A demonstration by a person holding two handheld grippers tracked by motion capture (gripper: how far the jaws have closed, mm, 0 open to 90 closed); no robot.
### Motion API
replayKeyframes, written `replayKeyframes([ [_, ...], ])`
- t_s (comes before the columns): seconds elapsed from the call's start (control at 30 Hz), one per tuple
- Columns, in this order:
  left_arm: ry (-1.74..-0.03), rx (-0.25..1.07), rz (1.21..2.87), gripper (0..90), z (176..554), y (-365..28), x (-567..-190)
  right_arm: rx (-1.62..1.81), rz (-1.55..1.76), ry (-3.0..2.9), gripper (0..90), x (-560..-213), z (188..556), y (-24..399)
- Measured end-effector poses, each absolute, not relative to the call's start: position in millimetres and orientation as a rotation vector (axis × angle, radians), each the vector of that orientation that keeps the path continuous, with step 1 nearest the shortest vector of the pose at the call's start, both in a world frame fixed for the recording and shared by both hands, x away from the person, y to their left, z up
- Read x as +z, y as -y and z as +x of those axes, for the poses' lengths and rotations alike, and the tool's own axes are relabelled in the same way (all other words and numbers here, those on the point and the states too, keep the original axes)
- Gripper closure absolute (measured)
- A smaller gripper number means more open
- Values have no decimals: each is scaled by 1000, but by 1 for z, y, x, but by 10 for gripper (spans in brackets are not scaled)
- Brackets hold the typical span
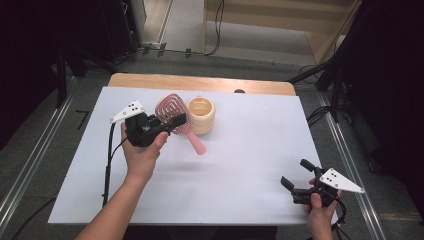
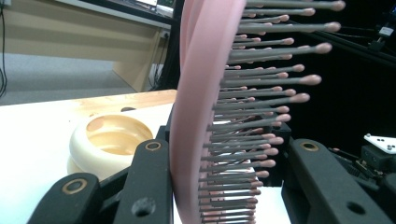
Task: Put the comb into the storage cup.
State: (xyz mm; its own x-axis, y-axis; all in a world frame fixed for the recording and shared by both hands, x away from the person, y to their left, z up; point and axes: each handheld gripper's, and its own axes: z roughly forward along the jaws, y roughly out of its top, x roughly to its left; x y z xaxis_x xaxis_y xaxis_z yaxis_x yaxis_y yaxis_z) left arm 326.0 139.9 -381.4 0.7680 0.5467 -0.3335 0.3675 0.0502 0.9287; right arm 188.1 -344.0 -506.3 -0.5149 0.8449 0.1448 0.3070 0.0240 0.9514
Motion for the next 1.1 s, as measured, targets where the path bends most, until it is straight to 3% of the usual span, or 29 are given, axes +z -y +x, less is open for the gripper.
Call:
replayKeyframes([
  [1.1,-761,180,1506,645,359,-135,-353,1545,1175,-1810,0,-511,187,352],
])
